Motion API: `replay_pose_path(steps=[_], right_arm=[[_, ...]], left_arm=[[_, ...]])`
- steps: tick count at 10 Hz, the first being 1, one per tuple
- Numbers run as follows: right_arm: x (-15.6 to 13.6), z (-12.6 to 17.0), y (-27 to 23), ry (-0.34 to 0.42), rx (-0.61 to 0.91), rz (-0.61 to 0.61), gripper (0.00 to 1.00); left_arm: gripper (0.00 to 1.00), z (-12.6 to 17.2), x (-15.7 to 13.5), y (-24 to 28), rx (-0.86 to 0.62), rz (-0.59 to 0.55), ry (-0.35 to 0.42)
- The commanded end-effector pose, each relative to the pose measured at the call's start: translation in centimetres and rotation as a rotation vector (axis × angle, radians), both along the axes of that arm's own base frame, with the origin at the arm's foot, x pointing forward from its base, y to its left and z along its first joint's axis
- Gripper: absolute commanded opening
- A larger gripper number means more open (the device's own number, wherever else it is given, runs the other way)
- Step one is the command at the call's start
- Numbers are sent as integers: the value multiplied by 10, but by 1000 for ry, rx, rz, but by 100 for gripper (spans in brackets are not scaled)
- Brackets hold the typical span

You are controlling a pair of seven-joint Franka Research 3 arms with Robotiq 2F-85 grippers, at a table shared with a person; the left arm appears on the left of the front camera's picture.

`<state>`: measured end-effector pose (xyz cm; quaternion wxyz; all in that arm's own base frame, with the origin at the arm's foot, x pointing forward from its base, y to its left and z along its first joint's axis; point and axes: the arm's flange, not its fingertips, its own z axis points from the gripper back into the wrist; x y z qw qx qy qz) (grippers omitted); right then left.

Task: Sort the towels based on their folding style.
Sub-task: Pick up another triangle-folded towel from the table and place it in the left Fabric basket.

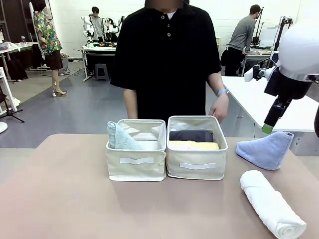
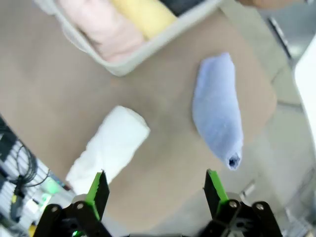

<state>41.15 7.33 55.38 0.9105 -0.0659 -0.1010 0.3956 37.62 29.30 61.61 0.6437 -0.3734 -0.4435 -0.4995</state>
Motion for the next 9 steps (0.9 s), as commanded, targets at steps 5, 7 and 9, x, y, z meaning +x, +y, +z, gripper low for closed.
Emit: replay_pose_path(steps=[5, 7, 9], right_arm=[[-133, 59, -92, -78, 18, -75, 100], [-161, 60, -126, -46, 71, -90, 100], [-144, 51, -138, -19, 156, -73, 100]], left_arm=[[100, 2, -3, -2, -7, 16, 10], [100, 2, -3, -2, -7, 16, 10], [100, 2, -3, -2, -7, 16, 10]])
